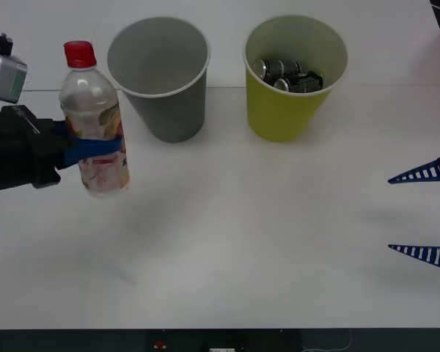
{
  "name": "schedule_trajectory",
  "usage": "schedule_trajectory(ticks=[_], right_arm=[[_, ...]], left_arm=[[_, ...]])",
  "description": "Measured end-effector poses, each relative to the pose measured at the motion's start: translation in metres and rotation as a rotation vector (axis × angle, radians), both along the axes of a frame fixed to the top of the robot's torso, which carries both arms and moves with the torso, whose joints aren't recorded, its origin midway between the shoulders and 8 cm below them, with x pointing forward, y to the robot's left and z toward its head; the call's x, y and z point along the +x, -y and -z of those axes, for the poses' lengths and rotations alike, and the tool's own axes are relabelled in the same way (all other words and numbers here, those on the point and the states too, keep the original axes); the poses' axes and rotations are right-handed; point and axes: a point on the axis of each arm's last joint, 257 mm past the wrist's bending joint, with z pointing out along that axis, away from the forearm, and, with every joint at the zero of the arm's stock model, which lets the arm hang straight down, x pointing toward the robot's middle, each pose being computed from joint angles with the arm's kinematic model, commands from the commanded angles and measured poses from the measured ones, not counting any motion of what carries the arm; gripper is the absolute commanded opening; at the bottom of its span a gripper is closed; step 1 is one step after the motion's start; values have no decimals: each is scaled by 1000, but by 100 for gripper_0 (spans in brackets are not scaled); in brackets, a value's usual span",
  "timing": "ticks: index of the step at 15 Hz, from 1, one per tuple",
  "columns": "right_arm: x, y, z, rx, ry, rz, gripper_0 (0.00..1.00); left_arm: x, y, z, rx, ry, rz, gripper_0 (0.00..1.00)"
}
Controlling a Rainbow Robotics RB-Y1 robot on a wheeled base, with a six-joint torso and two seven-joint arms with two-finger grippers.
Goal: Put the can into the green bin and the plastic bottle into the gray bin
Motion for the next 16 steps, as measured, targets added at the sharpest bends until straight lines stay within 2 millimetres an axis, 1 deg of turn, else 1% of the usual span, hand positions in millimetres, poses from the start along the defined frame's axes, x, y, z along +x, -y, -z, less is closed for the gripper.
schedule_trajectory(ticks=[4,6,9,12,16], right_arm=[[0,0,0,0,0,0,100],[0,0,0,0,0,0,100],[0,0,0,0,0,0,100],[0,0,0,0,0,0,100],[0,0,0,0,0,0,100]], left_arm=[[27,-9,-35,22,60,-6,0],[43,-6,-50,16,57,9,0],[76,6,-69,36,65,33,0],[118,16,-78,82,74,32,0],[163,28,-81,137,76,25,0]])
